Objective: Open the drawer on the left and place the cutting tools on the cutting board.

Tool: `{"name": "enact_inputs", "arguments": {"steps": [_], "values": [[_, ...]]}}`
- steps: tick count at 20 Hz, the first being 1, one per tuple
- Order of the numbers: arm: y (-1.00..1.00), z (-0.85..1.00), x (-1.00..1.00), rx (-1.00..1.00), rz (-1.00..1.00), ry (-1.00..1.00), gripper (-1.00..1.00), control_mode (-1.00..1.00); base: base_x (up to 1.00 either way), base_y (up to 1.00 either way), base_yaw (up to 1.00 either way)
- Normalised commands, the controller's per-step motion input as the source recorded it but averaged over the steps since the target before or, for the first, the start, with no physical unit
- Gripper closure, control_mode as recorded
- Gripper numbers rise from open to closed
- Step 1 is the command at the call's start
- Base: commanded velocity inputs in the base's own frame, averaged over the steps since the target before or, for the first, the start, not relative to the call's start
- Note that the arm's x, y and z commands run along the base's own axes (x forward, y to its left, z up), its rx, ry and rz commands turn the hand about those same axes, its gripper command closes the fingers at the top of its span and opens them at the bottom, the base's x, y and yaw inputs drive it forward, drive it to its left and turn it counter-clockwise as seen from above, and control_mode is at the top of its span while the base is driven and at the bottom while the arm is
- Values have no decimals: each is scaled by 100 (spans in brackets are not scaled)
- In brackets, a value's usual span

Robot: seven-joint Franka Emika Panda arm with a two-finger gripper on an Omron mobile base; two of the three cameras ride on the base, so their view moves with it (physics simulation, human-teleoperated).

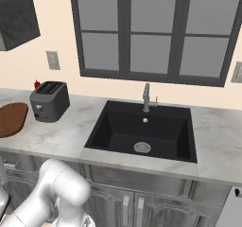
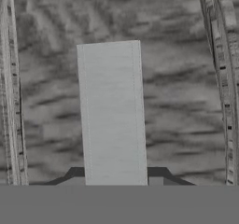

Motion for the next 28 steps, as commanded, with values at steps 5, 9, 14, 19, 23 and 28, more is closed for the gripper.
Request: {"name": "enact_inputs", "arguments": {"steps": [5,9,14,19,23,28], "values": [[0,0,-18,0,0,0,100,-100,0,0,0],[0,0,-46,0,0,0,100,-100,0,0,0],[0,0,-49,0,0,0,100,-100,0,0,0],[0,0,-51,0,0,0,100,-100,0,0,0],[0,0,-51,0,0,0,100,-100,0,0,0],[0,0,-50,0,0,0,100,-100,0,0,0]]}}
